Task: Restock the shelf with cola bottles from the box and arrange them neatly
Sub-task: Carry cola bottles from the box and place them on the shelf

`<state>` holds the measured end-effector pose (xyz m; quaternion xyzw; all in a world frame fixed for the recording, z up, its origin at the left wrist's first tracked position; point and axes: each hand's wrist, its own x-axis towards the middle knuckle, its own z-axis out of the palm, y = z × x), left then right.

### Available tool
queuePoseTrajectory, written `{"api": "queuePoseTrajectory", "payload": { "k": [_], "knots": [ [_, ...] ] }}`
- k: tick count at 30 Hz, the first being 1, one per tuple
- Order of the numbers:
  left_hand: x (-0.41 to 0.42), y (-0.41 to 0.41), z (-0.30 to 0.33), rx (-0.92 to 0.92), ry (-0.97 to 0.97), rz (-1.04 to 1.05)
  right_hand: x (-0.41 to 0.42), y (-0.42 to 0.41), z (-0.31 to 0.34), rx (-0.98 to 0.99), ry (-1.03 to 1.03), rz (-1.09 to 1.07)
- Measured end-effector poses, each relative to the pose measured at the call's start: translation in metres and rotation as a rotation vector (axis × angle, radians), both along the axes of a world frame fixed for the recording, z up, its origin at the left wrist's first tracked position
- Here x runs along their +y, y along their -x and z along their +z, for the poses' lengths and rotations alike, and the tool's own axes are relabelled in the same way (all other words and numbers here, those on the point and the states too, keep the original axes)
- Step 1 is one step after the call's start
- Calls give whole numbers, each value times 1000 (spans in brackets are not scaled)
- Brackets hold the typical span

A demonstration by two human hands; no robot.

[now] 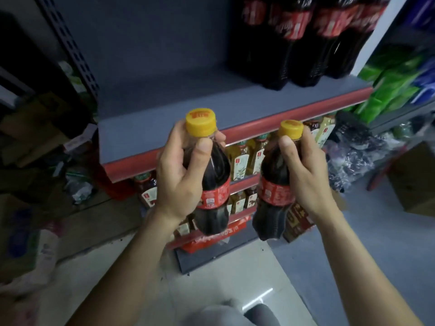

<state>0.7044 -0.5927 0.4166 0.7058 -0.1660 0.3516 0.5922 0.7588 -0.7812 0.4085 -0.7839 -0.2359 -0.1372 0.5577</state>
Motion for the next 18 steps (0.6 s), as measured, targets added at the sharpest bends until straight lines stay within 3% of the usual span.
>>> {"api": "queuePoseTrajectory", "payload": {
  "k": [5, 10, 13, 18],
  "knots": [
    [-33, -57, 58, -218, -28, 51, -22, -63, 54, -107, -213, 69],
    [-62, -115, 93, -453, -106, 211, -38, -122, 109, -334, -312, 132],
    [-71, -157, 97, -430, -150, 365, -47, -156, 129, -408, -378, 126],
    [-68, -227, 88, -233, -177, 572, -52, -207, 134, -422, -347, 40]
  ]
}}
